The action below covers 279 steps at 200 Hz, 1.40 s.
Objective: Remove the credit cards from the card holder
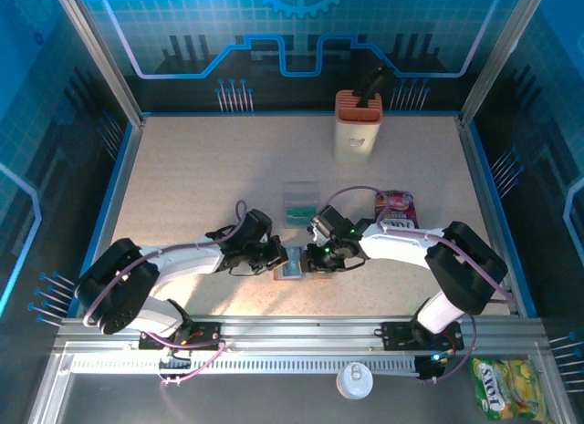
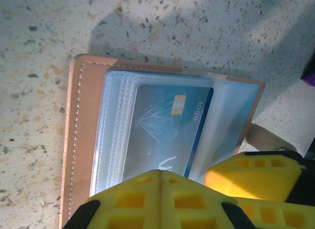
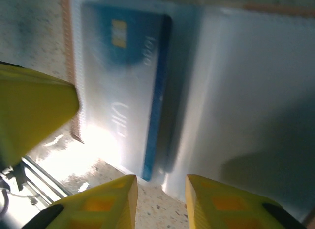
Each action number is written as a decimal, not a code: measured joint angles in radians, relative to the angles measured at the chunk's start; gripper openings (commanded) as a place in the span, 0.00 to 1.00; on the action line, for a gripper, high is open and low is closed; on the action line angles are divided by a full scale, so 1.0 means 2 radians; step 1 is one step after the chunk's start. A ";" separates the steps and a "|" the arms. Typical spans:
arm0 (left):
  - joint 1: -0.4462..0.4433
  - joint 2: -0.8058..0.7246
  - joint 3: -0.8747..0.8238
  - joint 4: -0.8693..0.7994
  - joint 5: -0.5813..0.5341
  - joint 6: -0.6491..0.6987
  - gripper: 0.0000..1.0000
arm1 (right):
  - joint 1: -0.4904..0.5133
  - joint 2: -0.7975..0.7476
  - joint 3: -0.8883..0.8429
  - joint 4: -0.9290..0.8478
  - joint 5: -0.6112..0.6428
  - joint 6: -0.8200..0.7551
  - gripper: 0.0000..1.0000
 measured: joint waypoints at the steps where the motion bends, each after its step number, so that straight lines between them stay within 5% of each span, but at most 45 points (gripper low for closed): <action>1: 0.000 0.001 0.000 0.000 0.000 0.000 0.05 | 0.000 0.000 0.000 0.000 0.000 0.000 0.32; 279: 0.000 0.010 0.002 -0.023 -0.015 0.017 0.04 | -0.026 0.056 0.018 0.068 -0.051 0.013 0.32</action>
